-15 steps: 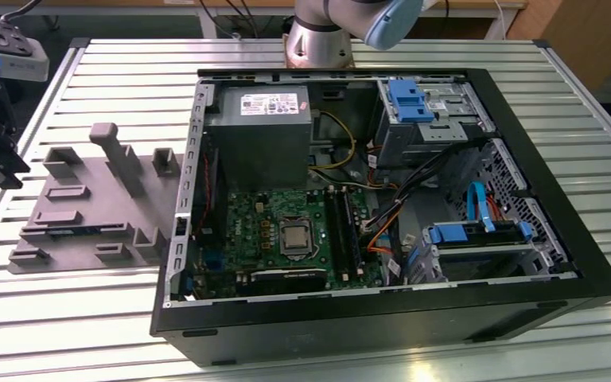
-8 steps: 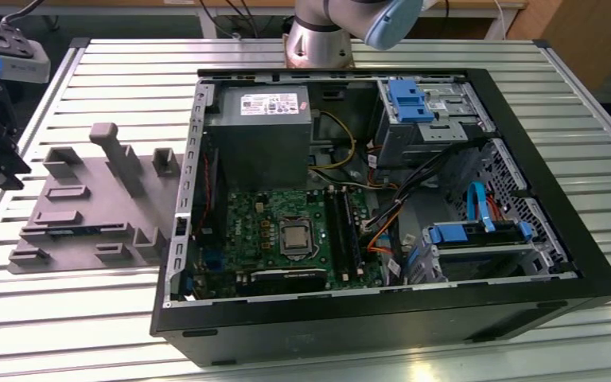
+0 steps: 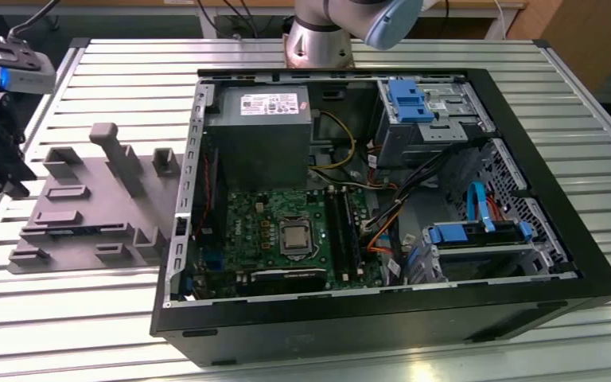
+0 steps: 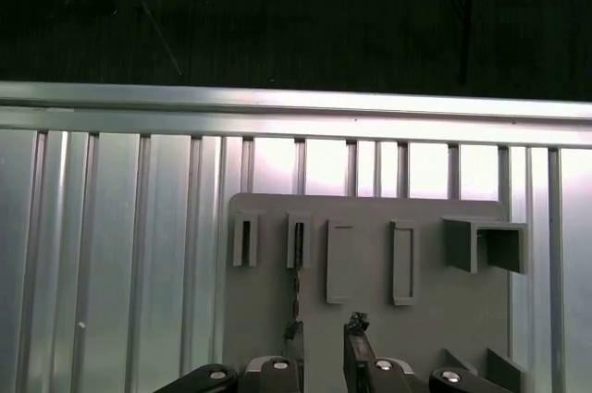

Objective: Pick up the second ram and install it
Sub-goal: 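Pick up the second ram and move it above second insertion slot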

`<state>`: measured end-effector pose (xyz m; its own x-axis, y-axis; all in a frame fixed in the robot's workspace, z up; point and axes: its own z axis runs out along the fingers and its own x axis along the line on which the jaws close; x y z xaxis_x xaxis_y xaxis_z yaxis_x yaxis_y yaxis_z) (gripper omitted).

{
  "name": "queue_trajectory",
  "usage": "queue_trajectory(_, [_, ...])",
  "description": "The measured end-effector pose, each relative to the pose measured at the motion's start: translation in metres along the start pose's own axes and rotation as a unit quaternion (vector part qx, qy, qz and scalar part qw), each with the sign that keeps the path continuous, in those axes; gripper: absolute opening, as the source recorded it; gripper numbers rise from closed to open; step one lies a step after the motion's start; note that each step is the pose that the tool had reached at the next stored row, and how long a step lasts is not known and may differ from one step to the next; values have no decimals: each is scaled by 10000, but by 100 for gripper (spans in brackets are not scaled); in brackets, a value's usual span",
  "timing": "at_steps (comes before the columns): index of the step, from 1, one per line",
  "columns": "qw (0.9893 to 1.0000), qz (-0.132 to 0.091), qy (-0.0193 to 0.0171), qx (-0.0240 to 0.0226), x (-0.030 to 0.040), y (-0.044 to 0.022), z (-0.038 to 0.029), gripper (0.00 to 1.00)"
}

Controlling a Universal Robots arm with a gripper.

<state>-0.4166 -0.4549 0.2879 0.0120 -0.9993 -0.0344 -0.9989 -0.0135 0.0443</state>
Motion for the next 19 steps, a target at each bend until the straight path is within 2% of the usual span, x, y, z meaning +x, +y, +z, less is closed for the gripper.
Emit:
queue_trajectory(6, [10000, 1, 0, 1, 24, -3, 106, 31])
queue_trajectory(13, [10000, 1, -1, 2, 25, -5, 123, 31])
queue_trajectory(19, [10000, 1, 6, 0, 31, -8, 206, 31])
